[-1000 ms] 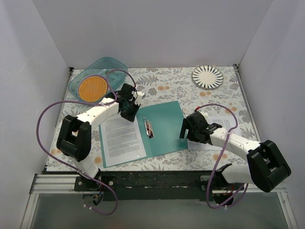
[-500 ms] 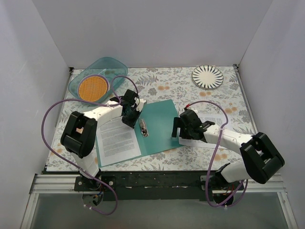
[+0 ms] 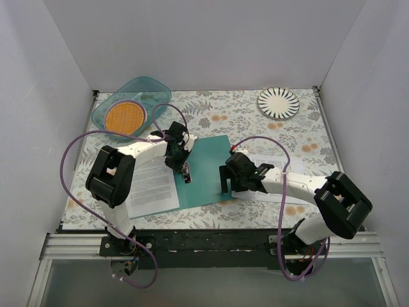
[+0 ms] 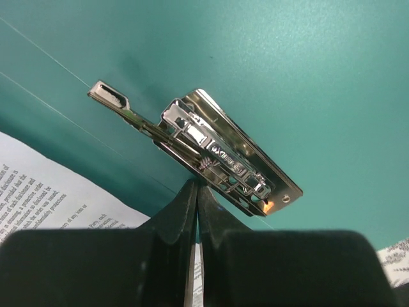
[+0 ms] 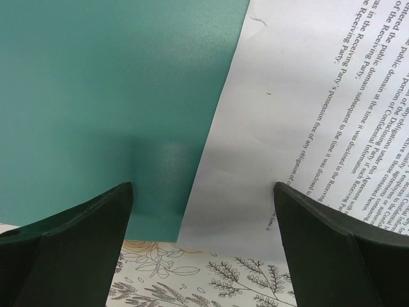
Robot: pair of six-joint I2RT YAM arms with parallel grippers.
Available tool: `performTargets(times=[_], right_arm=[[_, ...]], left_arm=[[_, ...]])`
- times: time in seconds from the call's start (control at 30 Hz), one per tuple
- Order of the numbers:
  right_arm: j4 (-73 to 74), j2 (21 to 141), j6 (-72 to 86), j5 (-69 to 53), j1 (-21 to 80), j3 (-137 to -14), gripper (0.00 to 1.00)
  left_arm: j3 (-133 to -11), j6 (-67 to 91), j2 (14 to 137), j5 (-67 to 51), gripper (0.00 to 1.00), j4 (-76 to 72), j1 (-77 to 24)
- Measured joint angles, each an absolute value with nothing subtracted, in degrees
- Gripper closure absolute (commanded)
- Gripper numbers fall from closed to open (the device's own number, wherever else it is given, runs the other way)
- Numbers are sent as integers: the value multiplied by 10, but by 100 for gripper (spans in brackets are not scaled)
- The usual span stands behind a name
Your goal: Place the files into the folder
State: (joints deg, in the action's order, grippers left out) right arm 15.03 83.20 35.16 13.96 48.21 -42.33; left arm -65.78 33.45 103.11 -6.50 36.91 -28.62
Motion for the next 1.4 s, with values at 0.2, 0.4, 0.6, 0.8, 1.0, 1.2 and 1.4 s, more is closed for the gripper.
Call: performTargets(times=[0.2, 0.4, 0.6, 0.8, 1.0, 1.2, 1.4], right_arm=[[155, 839, 342, 150, 496, -429, 2], [170, 859, 325, 167, 517, -446, 1], [189, 901, 309, 179, 548, -491, 1], [169, 937, 301, 167, 598, -529, 3], [166, 935, 300, 163, 611, -529, 2], [200, 832, 344, 198, 598, -511, 6], [224, 653, 470, 211, 541, -414, 8]], left_arm=[[-665, 334, 1037, -62, 100, 369, -286], [-673, 332, 1043, -52, 100, 369, -290], [-679, 328, 1046, -29, 100, 372, -296], [-680, 329, 1047, -32, 100, 369, -310], [-680, 329, 1047, -36, 100, 368, -313], [-680, 330, 1047, -36, 100, 368, -314], [-689, 329, 1047, -29, 100, 383, -314]])
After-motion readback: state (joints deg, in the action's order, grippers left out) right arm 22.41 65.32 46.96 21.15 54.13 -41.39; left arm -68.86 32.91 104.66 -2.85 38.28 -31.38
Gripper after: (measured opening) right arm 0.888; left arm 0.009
